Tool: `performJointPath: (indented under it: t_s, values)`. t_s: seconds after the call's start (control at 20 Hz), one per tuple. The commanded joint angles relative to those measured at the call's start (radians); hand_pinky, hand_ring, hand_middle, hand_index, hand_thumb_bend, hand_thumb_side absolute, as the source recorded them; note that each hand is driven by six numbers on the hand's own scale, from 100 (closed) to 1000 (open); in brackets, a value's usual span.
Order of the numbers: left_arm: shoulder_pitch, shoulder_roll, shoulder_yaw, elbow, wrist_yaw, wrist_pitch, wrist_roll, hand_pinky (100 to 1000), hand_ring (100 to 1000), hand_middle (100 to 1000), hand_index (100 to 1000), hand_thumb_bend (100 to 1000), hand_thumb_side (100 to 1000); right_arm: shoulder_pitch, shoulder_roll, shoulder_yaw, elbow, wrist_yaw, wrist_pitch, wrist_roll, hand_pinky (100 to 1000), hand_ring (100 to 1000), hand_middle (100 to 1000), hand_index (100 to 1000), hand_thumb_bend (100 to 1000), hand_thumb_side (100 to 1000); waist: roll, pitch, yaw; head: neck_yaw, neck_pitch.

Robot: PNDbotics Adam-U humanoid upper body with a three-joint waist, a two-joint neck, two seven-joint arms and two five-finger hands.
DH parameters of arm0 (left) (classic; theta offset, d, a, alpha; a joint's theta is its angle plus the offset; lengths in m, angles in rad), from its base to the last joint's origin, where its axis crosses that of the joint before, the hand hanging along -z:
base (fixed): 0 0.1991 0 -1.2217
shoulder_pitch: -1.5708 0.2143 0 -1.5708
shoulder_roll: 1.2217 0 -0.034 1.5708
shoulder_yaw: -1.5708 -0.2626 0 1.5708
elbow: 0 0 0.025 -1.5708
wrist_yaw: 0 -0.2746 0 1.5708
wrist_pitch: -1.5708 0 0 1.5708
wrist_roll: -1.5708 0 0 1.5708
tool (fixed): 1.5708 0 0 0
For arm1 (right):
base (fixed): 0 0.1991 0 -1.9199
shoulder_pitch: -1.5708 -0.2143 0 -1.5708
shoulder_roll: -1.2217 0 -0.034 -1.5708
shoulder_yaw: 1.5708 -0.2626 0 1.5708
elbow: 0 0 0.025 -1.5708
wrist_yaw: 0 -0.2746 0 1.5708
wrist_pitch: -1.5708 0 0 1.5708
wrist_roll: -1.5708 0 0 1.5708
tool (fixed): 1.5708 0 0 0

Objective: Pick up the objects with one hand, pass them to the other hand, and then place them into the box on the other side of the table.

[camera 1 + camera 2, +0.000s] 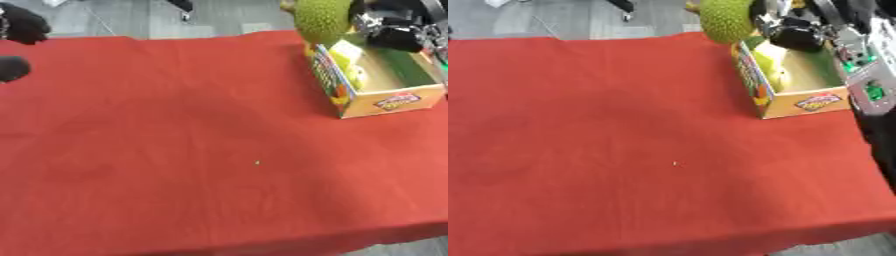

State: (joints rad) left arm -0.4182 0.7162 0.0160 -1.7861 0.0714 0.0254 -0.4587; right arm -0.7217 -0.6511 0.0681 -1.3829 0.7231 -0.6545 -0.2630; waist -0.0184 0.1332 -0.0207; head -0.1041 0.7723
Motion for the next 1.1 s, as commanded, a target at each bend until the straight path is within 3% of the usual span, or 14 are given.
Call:
performJointPath:
  t_s: [0.05, 0.2, 0.4, 0.6, 0.7, 0.75, 0.85, 0.95, 1.1]
  values:
    - [0.027, -0.030, 0.060, -0.047, 0.019, 0.012, 0.042, 835, 775, 735, 820, 662, 660, -0.055, -0.068, -0.056, 0.153, 0.039, 0.033, -0.028, 702, 585, 501, 287, 100, 100, 0.013, -0.021, 0.010, -0.036, -0.002]
    - [0.077, -0.085, 0.094, -0.074, 0.034, 0.027, 0.066, 836, 774, 732, 815, 662, 663, -0.099, -0.083, -0.099, 0.331, 0.060, 0.067, -0.053, 697, 578, 488, 295, 100, 101, 0.013, -0.018, 0.029, -0.076, -0.002]
    - [0.135, -0.143, 0.128, -0.095, 0.041, 0.048, 0.082, 834, 767, 722, 807, 660, 662, -0.145, -0.101, -0.149, 0.558, 0.084, 0.122, -0.091, 695, 573, 483, 309, 100, 228, 0.012, -0.015, 0.051, -0.125, -0.002]
    - [0.165, -0.193, 0.150, -0.108, 0.052, 0.067, 0.112, 829, 757, 708, 796, 656, 657, -0.168, -0.116, -0.175, 0.742, 0.128, 0.177, -0.133, 698, 577, 492, 350, 100, 216, 0.010, -0.013, 0.069, -0.164, -0.002]
    - [0.175, -0.214, 0.157, -0.120, 0.056, 0.074, 0.127, 828, 756, 706, 794, 655, 656, -0.168, -0.120, -0.175, 0.829, 0.156, 0.202, -0.145, 712, 600, 525, 519, 100, 207, 0.008, -0.013, 0.074, -0.174, -0.002]
    - [0.179, -0.222, 0.160, -0.125, 0.057, 0.078, 0.132, 828, 756, 706, 794, 654, 657, -0.165, -0.121, -0.169, 0.869, 0.171, 0.206, -0.135, 729, 633, 572, 666, 100, 200, 0.008, -0.013, 0.075, -0.176, -0.002]
    - [0.185, -0.231, 0.163, -0.131, 0.058, 0.084, 0.137, 829, 756, 706, 794, 654, 657, -0.159, -0.122, -0.160, 0.928, 0.197, 0.205, -0.098, 749, 678, 637, 833, 100, 198, 0.007, -0.013, 0.076, -0.179, -0.002]
    - [0.188, -0.237, 0.166, -0.134, 0.059, 0.089, 0.139, 829, 756, 706, 794, 654, 659, -0.153, -0.123, -0.155, 0.960, 0.219, 0.200, -0.072, 759, 698, 673, 907, 100, 199, 0.006, -0.014, 0.075, -0.180, -0.002]
    - [0.190, -0.243, 0.166, -0.136, 0.062, 0.094, 0.136, 830, 756, 706, 795, 654, 661, -0.146, -0.126, -0.154, 0.974, 0.251, 0.197, -0.068, 759, 700, 682, 948, 100, 198, 0.005, -0.014, 0.074, -0.179, -0.002]
